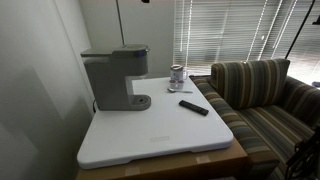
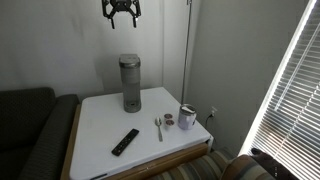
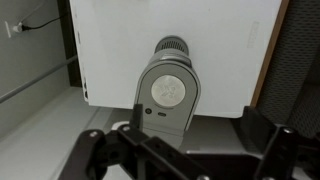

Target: Press the button at the top the machine

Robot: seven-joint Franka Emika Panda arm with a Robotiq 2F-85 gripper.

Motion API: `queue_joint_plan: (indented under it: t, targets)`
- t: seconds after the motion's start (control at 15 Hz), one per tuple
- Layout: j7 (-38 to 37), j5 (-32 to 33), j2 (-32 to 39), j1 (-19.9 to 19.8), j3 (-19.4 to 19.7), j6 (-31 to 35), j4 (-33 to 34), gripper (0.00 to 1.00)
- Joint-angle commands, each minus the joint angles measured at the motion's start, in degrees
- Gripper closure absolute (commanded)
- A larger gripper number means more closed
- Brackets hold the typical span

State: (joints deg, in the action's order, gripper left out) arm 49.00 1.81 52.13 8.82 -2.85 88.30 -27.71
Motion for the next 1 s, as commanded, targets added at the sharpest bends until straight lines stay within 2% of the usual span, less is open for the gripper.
queue_joint_plan:
  t: [0.0, 0.13, 0.2, 0.27, 0.33, 0.4, 0.53, 0.6, 0.67, 0.8, 0.87, 0.93]
  targets:
    - [0.2, 0.3, 3.7, -0.5, -0.7, -3.7, 6.6, 0.0]
    - [0.9, -0.2, 4.8, -0.9, -0.9, -4.0, 7.9, 0.0]
    - [1.3, -0.6, 2.2, -1.0, -0.5, -2.1, 2.8, 0.0]
    - [1.7, -0.7, 2.5, -1.1, -0.6, -2.2, 2.8, 0.0]
    - [1.9, -0.9, 2.7, -1.2, -0.8, -2.1, 2.4, 0.25]
    - [2.2, -1.0, 2.9, -1.1, -0.8, -2.0, 2.2, 0.26]
    - [2.8, -1.2, 3.2, -1.0, -1.0, -1.9, 1.8, 0.4]
    - [2.7, -1.0, 6.8, -0.9, -1.6, -4.3, 7.7, 0.48]
    - [2.6, -1.6, 3.9, -0.8, -1.4, -1.6, 2.0, 0.54]
    - [1.6, -2.4, 4.8, -0.9, -2.1, -0.4, 2.4, 0.68]
    - [0.8, -2.4, 8.5, -0.9, -2.7, -2.2, 8.4, 0.76]
    - [0.3, -3.1, 5.6, -1.0, -2.6, 0.6, 2.9, 0.84]
